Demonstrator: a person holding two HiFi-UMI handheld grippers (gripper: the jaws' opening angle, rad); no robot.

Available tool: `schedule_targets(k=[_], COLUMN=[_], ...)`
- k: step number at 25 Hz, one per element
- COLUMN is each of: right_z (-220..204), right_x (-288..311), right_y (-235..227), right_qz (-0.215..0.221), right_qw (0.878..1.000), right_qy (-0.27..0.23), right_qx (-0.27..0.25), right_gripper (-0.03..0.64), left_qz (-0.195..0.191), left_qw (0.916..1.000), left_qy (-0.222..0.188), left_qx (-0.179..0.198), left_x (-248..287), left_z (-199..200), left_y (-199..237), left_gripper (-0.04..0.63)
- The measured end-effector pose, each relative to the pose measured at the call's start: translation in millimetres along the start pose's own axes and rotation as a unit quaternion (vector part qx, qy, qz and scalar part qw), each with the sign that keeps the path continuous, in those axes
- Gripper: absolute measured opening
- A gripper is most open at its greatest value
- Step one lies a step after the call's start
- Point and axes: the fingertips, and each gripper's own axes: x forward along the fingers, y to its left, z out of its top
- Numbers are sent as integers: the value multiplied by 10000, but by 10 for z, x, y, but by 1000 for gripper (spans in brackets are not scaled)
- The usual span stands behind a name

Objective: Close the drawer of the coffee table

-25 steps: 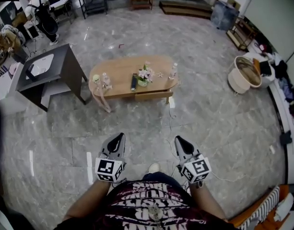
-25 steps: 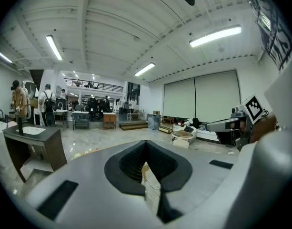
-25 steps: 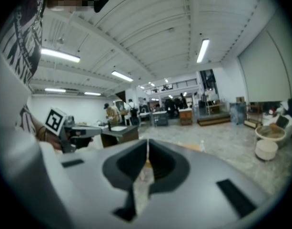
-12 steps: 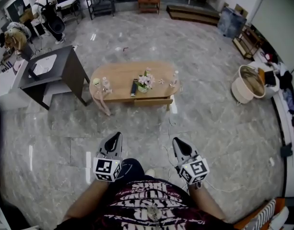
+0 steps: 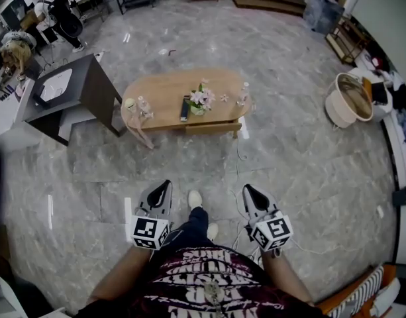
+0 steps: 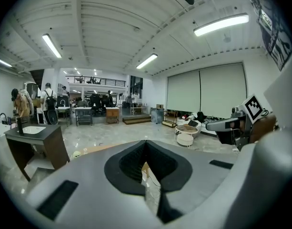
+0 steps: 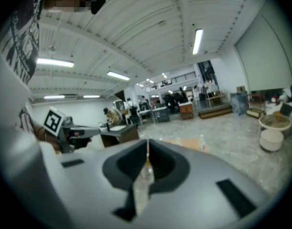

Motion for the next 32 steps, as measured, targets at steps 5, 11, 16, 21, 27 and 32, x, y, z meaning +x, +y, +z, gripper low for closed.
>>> schedule_targets(k=[5,11,16,21,27,32], right_z=[-103,42,276,353,563,852], right_x=[143,332,555,753,1112,1458], right_y=[-96,-289,-455,-583,-649,-619], right_qz=[-55,-174,-300,-387,-363,-294], right_qw=[9998,9996,9995,9991,9988,9982], right_qy=[184,226,122,200,276,219], right_qx=[88,78,17,6,-172,-470], right_gripper=[35,35,35,35,35,35], left_qz=[-189,-279,-484,-511,-290,-19], left_qw=[9996,9993,9981,9985,9992,9984], left_qy=[179,143,-15,-82,-234,-407], left_qx=[-62,217,390,163,-159,-388], left_x=[252,593,957,1278,1514,1602], left_z=[-114,65,294,369,487,597], left_y=[-10,86,121,310,731,1166], left_gripper=[23,23,23,23,23,23])
